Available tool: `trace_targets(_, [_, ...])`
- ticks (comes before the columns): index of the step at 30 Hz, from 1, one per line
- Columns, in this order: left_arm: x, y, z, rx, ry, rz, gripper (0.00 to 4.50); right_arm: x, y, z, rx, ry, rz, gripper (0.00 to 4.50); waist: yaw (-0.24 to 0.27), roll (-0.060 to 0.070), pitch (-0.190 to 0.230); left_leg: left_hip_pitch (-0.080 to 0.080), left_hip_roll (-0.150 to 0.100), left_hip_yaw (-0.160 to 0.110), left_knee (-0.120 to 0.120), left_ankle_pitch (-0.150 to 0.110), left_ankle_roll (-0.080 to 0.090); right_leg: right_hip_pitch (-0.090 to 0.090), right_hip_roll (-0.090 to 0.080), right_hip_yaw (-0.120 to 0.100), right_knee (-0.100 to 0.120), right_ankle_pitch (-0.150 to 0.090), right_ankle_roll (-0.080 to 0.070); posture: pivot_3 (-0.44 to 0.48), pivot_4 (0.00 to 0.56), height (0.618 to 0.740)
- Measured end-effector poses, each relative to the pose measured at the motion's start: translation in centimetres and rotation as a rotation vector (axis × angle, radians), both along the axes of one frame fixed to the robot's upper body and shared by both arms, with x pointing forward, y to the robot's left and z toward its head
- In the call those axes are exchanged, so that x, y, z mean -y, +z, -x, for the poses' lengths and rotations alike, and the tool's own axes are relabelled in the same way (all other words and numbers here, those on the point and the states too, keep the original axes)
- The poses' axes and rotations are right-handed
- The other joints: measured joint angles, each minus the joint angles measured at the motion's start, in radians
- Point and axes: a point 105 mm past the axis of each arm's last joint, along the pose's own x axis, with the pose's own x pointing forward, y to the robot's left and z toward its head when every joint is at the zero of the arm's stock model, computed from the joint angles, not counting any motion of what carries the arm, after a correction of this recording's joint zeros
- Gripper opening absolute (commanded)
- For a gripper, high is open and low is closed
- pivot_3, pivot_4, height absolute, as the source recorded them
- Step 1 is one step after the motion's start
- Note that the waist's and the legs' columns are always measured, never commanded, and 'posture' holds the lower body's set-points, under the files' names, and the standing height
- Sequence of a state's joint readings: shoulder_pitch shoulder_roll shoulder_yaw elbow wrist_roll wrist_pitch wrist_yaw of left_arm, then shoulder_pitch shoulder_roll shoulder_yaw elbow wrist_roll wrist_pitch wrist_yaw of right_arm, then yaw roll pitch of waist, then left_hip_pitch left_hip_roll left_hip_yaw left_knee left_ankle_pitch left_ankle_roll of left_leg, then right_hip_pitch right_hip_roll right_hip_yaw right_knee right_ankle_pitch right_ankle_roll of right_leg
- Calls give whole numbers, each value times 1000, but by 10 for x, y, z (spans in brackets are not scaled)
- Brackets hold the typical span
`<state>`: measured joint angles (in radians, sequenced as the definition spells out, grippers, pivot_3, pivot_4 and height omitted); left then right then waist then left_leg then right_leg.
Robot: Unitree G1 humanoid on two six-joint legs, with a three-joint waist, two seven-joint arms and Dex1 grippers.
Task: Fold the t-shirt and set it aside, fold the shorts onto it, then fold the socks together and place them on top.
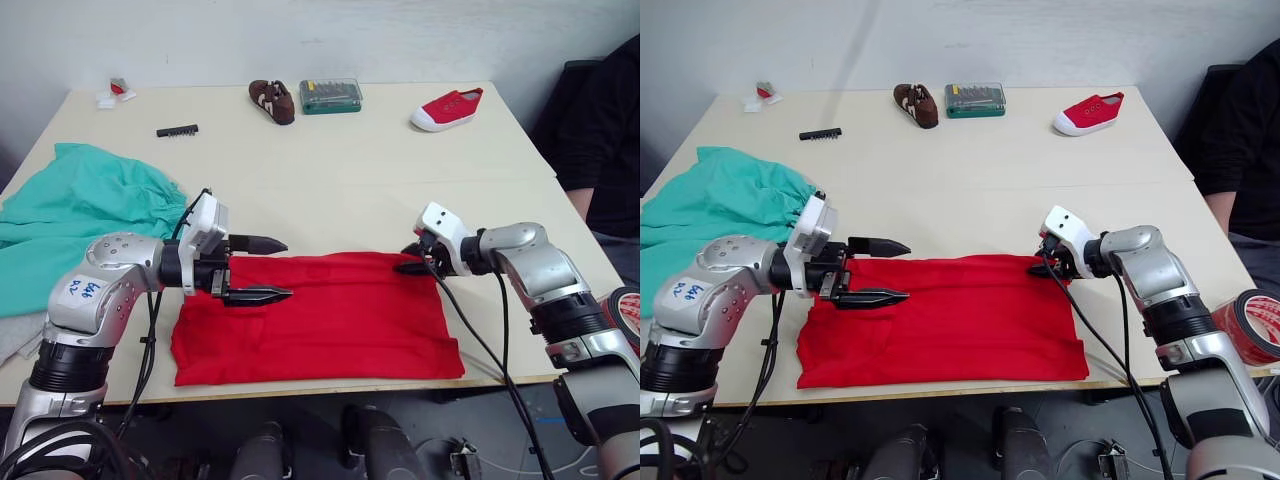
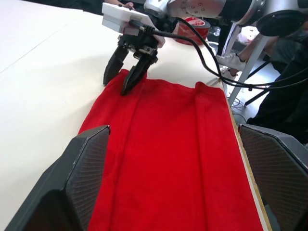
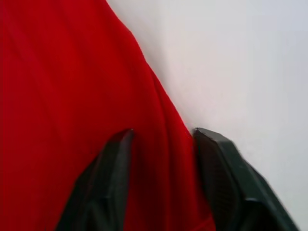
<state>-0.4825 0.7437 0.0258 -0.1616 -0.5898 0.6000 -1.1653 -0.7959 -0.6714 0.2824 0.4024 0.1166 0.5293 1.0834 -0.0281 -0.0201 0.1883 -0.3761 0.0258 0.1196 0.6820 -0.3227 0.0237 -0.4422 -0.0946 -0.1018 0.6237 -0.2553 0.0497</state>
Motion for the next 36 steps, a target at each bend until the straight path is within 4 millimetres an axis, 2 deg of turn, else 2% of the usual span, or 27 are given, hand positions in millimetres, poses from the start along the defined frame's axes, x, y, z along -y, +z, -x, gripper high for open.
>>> trace_targets(3, [1,-2,3,7,2,-6,4500,-2,2,-5,-30,8,-6,82,0,0,0,1,0,0,0,0,0,0,0,0,1,0,0,0,150,740])
trace_targets(4, [1,-2,2,10,5,-6,4500,-2,3,-6,-37,12,-3,18,0,0,0,1,0,0,0,0,0,0,0,0,1,0,0,0,150,740])
trace_targets(8, [2,0,0,27,28,5,4500,-6,9,-23,-6,18,30,18,-3,0,0,1,0,0,0,1,-1,0,0,1,1,0,0,0,150,740])
trace_targets(13, [6,4,-5,56,49,33,4500,-14,23,-53,158,15,111,18,-4,1,0,0,0,0,-1,1,-2,-1,0,0,2,-1,-2,0,150,740])
trace_targets(19, [5,13,-24,102,118,57,4500,-20,33,-71,306,-20,175,18,-3,1,0,-1,0,0,-1,1,-2,-2,0,0,3,-1,-2,0,150,740])
trace_targets(22, [2,12,-34,85,150,56,4500,-16,34,-75,331,-77,151,621,-2,1,1,-2,0,0,-1,1,-2,-2,0,0,4,-1,-2,0,150,740])
trace_targets(27, [-7,9,-56,89,174,2,4500,8,58,-76,383,-162,74,2371,0,2,1,-3,0,-1,-1,2,-2,-2,0,-2,3,-1,-2,0,150,740])
trace_targets(29, [-9,8,-68,99,178,-30,4500,24,66,-68,384,-226,10,3070,3,2,1,-4,1,-2,-1,1,-2,-2,0,-3,3,-1,-2,0,150,740])
trace_targets(31, [-16,4,-82,108,196,-78,4500,37,64,-49,334,-303,-73,3750,7,2,1,-7,1,-4,0,2,-2,-3,1,-5,3,-1,-2,0,150,740])
trace_targets(33, [-23,0,-94,110,211,-125,4500,51,55,-21,252,-384,-113,4483,20,3,1,-11,1,-4,1,2,-2,-7,1,-6,3,-1,-2,0,150,740])
trace_targets(35, [-25,-9,-103,104,210,-178,4500,62,48,13,149,-476,-152,4483,28,4,2,-13,0,-3,1,1,-1,-9,1,-5,2,0,-1,0,150,740])
trace_targets(36, [-29,-14,-106,99,215,-202,4500,62,47,26,112,-496,-167,4483,28,4,2,-13,0,-2,1,1,-1,-9,1,-5,3,0,-1,0,150,740])
